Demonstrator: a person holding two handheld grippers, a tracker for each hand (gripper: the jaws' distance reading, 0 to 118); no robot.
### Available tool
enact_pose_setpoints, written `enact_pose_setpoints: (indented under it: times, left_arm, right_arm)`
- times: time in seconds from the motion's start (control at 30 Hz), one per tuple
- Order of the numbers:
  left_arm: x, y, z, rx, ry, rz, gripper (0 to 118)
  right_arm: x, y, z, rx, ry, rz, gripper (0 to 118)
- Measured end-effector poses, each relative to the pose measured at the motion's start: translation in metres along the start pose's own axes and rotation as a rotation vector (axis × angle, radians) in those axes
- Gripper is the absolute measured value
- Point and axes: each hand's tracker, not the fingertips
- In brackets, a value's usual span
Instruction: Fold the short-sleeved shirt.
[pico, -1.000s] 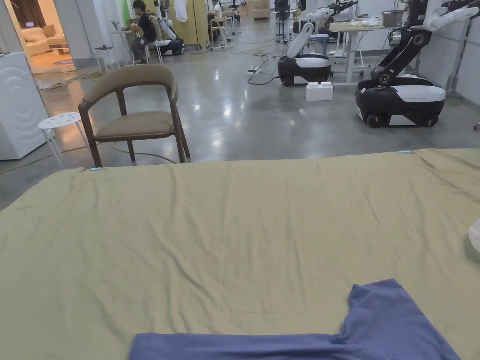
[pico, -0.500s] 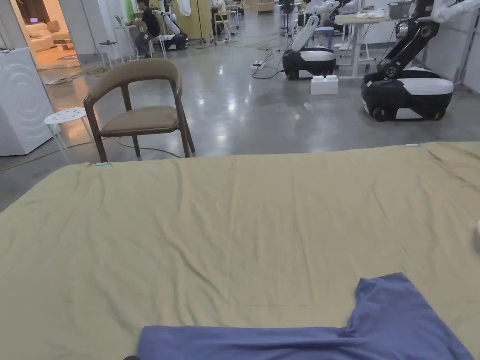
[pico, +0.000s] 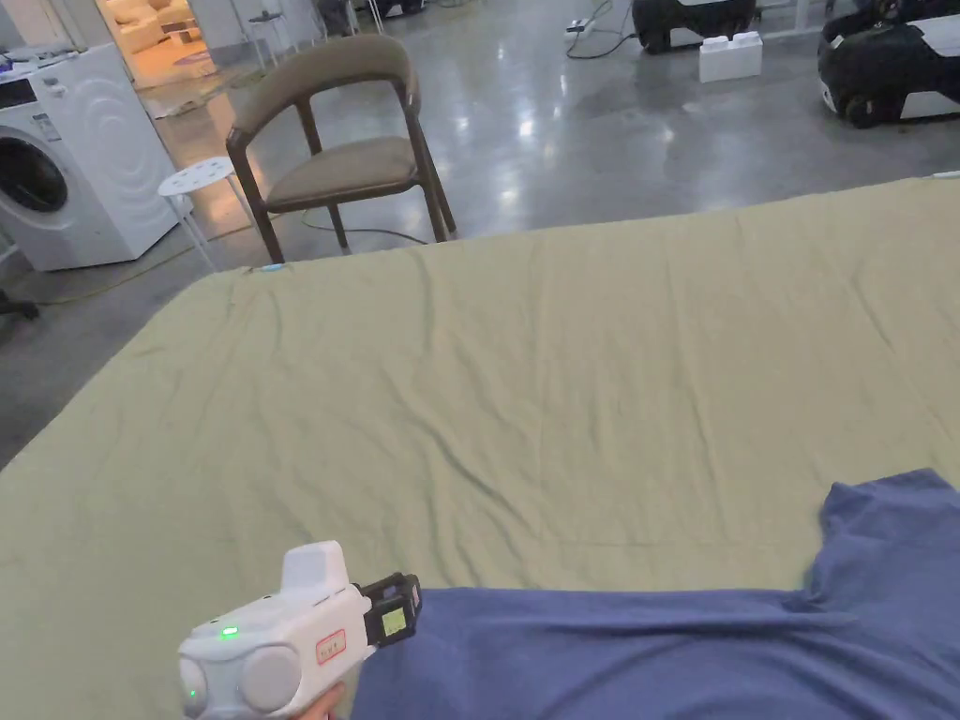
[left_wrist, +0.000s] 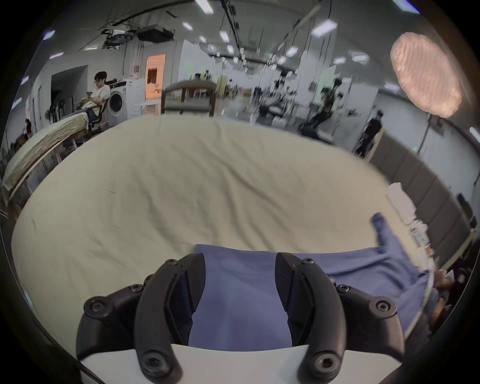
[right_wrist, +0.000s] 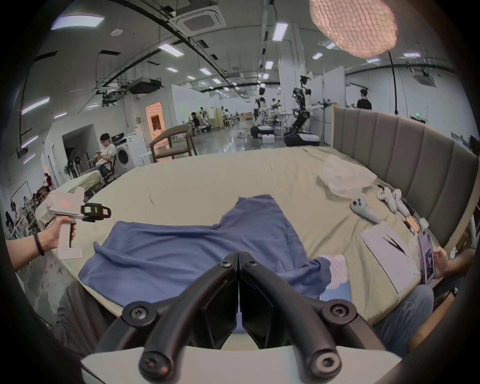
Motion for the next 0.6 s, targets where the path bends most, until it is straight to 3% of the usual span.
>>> enact_pose_setpoints:
  times: [0.1, 0.13, 0.2, 0.33, 0.47, 0.57, 0.6]
  left_arm:
    - [-0.007, 0.008, -0.04, -0.087, 0.044, 0.052, 55]
    - [-0.007, 0.008, -0.047, -0.105, 0.04, 0.069, 49]
    - [-0.002, 0.004, -0.055, -0.137, 0.015, 0.076, 22]
    - [0.008, -0.002, -0.062, -0.147, 0.038, 0.04, 8]
    - [0.009, 0.004, -0.067, -0.186, 0.041, 0.064, 1]
    - [0.01, 0.006, -0.074, -0.226, 0.048, 0.023, 1]
    - [0.011, 0.007, -0.075, -0.236, 0.048, 0.021, 1]
  right_arm:
    - [0.012, -0.003, 0.003, -0.028, -0.044, -0.005, 0]
    - [0.015, -0.004, 0.004, -0.037, -0.053, -0.007, 0]
    - [0.024, -0.005, 0.003, -0.063, -0.072, -0.031, 0]
    - [0.04, -0.001, -0.009, -0.106, -0.056, -0.073, 0]
    - [0.057, 0.037, -0.047, -0.127, -0.03, -0.05, 0]
    - [0.074, 0.076, -0.1, -0.166, 0.024, -0.123, 1]
    - [0.08, 0.088, -0.129, -0.246, 0.039, -0.14, 17]
